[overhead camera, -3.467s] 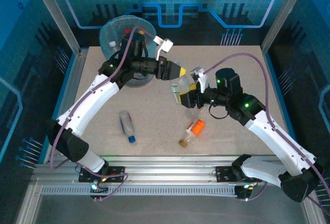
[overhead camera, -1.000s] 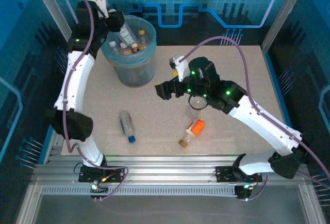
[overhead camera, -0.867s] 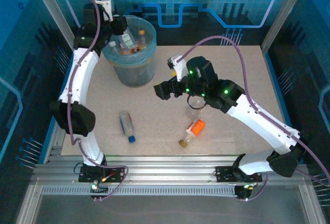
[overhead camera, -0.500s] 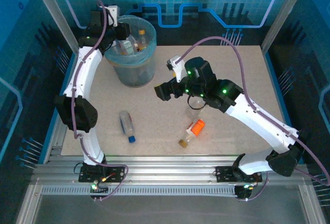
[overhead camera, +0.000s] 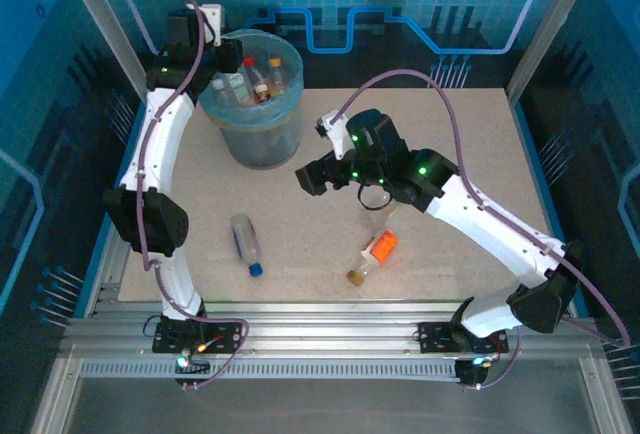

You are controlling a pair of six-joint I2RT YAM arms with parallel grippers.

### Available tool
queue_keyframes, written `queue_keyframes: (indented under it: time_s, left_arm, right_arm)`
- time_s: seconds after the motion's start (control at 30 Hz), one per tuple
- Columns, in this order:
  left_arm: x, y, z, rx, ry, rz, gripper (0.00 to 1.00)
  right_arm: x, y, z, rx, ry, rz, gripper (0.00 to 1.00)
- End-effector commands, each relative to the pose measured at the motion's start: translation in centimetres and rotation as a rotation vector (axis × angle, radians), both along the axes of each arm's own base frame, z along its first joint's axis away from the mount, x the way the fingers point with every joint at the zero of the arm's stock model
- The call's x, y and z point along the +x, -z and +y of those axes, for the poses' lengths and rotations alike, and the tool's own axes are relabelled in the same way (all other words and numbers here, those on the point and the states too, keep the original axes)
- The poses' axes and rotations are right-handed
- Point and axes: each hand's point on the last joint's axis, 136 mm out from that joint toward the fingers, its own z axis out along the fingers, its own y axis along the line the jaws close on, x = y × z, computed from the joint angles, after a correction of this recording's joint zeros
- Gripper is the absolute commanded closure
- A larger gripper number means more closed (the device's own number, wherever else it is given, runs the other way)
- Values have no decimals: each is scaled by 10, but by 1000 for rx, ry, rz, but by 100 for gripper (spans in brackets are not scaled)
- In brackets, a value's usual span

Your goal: Put the plastic bottles in the bin

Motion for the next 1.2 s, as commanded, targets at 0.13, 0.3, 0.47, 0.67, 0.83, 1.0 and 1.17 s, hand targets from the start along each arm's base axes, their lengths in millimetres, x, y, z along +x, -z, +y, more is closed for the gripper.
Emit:
queue_keyframes:
  time_s: [0.13, 0.3, 0.47, 0.67, 0.83, 1.0, 1.17]
  left_arm:
    - [1, 24, 29, 89, -80, 78, 100]
    - [4, 58, 28, 94, -66, 142, 100]
    - [4, 92, 24, 92, -43, 206, 100]
    - [-1, 123, 16, 81, -2, 279, 100]
    - [-3, 131, 12, 70, 16, 298, 100]
    - [-1, 111, 6, 43, 31, 259, 95]
    - [-1, 73, 1, 4, 40, 188, 62]
  right_arm:
    - [-5, -1, -1, -13, -8, -14, 2]
    - [-5, -1, -2, -34, -16, -25, 2]
    - [-5, 1, -1, -44, -25, -23, 1]
    - [-5, 4, -1, -48, -25, -12, 1]
    - [-6, 6, 0, -47, -26, -4, 1]
    - [-5, 5, 0, -45, -24, -5, 1]
    - [-5, 4, 1, -39, -25, -2, 1]
